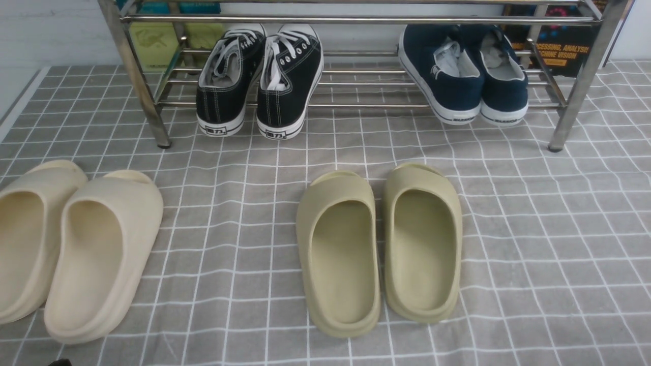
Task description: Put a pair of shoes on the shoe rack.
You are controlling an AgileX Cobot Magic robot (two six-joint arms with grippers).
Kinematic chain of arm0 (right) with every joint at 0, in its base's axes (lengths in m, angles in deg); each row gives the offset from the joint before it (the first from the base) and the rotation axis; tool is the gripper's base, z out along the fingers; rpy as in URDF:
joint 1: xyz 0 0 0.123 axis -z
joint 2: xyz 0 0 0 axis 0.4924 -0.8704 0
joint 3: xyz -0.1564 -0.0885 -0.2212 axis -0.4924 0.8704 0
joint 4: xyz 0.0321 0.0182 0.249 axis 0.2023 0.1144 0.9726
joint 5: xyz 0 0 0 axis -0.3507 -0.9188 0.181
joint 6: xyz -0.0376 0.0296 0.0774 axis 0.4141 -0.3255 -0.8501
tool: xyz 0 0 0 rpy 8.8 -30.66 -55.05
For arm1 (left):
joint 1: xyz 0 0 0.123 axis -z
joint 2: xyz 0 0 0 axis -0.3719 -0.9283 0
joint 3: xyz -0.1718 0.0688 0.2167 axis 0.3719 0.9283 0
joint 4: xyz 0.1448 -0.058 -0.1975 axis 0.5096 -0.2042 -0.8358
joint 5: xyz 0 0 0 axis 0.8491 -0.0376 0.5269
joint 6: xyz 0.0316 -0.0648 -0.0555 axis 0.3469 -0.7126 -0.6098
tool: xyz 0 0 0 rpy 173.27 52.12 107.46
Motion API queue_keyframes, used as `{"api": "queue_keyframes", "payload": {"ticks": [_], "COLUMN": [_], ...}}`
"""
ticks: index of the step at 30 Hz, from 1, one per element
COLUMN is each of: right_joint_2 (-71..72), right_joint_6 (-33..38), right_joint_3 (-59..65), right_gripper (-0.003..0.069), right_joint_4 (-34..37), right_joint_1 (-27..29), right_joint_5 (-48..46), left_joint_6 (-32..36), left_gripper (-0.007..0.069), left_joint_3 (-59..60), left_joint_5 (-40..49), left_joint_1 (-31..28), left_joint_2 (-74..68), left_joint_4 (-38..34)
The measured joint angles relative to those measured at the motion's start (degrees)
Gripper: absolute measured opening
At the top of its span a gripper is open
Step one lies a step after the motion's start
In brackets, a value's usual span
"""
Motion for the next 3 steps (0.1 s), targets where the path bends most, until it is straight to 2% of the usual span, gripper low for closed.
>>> {"api": "queue_keyframes", "payload": {"ticks": [3], "right_joint_2": [0.0], "right_joint_6": [0.0], "right_joint_3": [0.0], "right_gripper": [0.0239], "right_joint_4": [0.0], "right_joint_1": [0.0], "right_joint_5": [0.0], "left_joint_6": [0.0], "left_gripper": [-0.0013], "left_joint_3": [0.0], "left_joint_5": [0.0], "left_joint_1": [0.0], "left_joint_2": [0.0], "left_joint_4": [0.0]}}
